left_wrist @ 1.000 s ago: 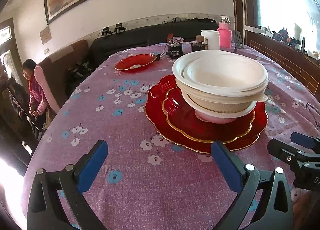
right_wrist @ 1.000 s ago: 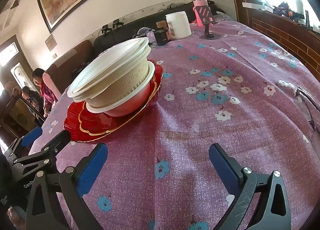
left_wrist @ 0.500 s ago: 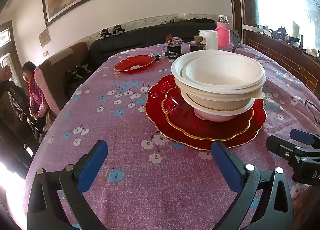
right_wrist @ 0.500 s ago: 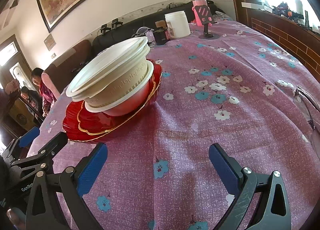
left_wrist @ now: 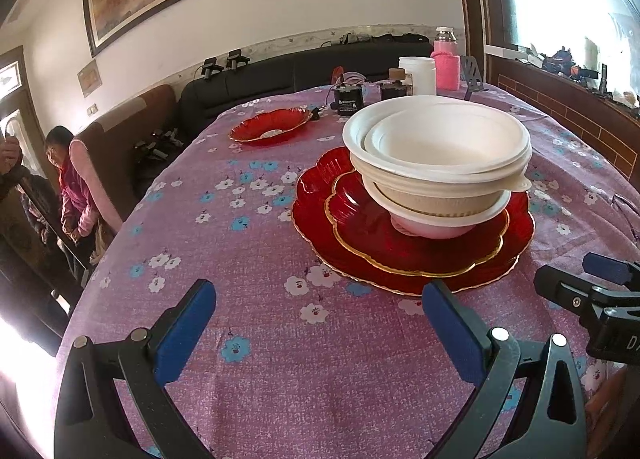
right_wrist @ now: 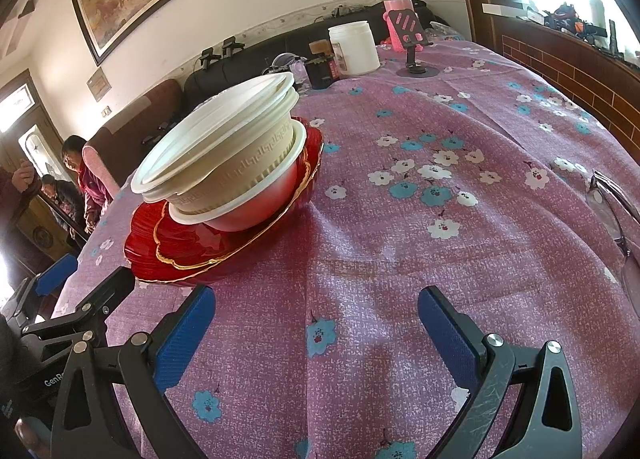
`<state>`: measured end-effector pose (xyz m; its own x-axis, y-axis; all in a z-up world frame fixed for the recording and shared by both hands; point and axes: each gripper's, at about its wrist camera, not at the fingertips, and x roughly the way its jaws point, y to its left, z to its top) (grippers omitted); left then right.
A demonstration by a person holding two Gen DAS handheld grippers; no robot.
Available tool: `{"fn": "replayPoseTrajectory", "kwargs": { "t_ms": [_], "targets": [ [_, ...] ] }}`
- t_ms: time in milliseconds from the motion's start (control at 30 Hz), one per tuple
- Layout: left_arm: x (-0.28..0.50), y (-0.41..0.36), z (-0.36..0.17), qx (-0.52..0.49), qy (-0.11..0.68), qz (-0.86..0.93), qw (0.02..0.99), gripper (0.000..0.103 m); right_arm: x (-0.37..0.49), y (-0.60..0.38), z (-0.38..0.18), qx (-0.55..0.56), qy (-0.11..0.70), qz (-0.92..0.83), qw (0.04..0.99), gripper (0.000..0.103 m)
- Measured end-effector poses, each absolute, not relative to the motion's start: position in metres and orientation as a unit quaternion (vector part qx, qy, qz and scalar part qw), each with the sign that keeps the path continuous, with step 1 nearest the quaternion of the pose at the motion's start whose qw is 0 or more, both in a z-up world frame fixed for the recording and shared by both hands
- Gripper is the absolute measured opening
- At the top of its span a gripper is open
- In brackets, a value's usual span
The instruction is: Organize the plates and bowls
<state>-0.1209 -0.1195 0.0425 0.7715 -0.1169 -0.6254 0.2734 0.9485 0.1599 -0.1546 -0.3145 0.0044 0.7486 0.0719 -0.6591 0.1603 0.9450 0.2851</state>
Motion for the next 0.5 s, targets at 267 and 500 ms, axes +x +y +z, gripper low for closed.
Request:
{"fn": "replayPoseTrajectory", "kwargs": {
  "t_ms": [267, 500],
  "targets": [
    [-0.1211, -0.1204, 0.0420, 0.126, 0.322, -0.105, 0.932, 0.103, -0.1545, -0.3146, 0.0043, 0.164, 0.354, -0.023, 0.920, 0.102],
    [-0.1210, -0.1195, 0.0418, 0.124, 0.326, -0.108, 0.931, 0.103, -0.1545, -0.3146, 0.0043, 0.165, 0.354, -0.024, 0.920, 0.102]
  ]
}}
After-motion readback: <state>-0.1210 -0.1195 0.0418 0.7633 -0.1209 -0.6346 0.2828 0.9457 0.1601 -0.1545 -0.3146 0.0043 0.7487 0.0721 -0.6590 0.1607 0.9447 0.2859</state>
